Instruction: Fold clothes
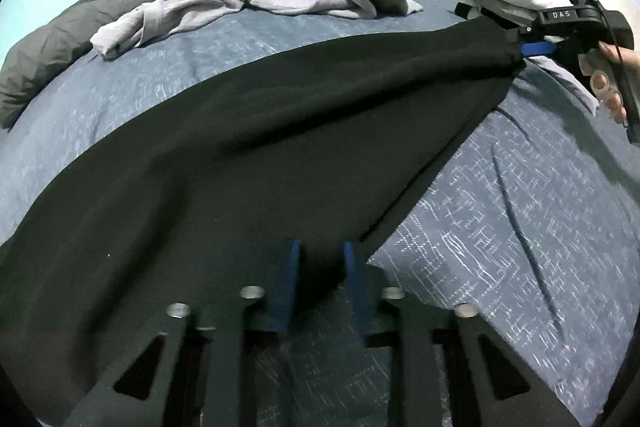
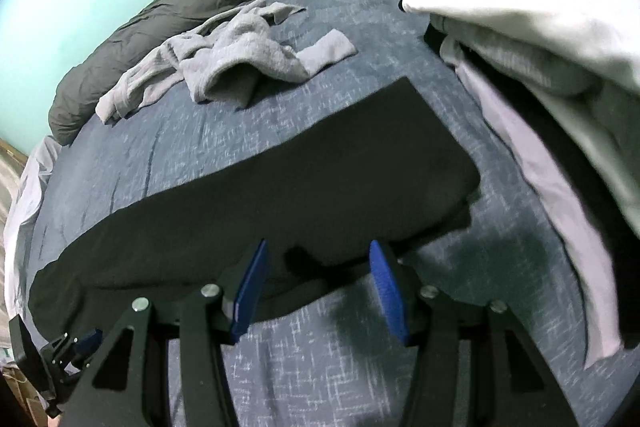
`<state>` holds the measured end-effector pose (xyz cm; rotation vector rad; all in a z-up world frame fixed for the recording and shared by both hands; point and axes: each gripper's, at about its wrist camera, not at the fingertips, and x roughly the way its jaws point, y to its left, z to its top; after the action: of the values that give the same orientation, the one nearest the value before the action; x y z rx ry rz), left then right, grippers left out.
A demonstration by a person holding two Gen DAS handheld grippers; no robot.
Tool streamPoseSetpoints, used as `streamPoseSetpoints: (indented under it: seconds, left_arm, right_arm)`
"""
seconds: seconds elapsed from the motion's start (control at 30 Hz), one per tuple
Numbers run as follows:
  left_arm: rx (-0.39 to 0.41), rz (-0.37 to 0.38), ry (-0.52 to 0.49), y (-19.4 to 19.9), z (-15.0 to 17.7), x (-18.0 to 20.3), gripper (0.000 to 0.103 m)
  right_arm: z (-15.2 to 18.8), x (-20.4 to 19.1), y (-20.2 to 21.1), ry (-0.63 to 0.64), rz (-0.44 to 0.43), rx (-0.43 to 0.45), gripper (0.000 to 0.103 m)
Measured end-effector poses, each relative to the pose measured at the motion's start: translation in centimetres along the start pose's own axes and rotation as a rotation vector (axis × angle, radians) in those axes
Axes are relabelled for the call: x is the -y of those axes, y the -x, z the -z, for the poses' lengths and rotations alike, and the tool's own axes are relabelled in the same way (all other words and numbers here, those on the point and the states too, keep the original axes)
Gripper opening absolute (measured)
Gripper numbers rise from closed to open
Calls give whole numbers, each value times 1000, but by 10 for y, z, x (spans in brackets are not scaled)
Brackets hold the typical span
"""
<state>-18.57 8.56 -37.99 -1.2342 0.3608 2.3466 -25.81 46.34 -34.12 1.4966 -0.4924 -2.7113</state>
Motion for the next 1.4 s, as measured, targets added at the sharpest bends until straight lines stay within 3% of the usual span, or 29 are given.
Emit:
streamPoseSetpoints:
  seconds: [0.1,0.2,0.4,0.53,0.7,0.73,0.77,0.8,0.87,0.93,1.27,1.4]
  left_arm:
    - [10,3,0,3,0,1,4]
    - [25,1,-19,10,1,3,4]
    - [22,10,-14,9,1,1,4]
    - [19,15,-6,7,1,0,4]
    - [13,15,3,3,0,0,4]
    - [12,14,1,3,1,0,4]
    - [11,12,-1,3,1,1,4]
    - [11,13,0,2,1,1,4]
    - [10,14,2,2,1,0,4]
    - [6,14,3,0,1,0,4]
    - [0,13,2,-1,3,0,4]
    - [-2,15,4,-2,3,1,4]
  right_arm:
    - [-14,0,0,19,24,19,54]
    - [-39,-1,-5,44,67,38,65]
    - [-82,0,-40,146,181,-28,65]
    - [-85,-11,-56,263,190,-63,65]
    - [-64,-17,-84,313,198,-161,65]
    - [-60,-19,-90,322,199,-181,61]
    - [-55,-20,-96,330,201,-202,47]
    - [-52,-20,-99,335,205,-203,41]
    - [-48,-21,-99,342,206,-187,18]
    - [-46,-23,-98,350,204,-170,4]
    - [-72,-29,-65,348,186,-22,2]
    - [-75,-40,-73,362,207,-30,2]
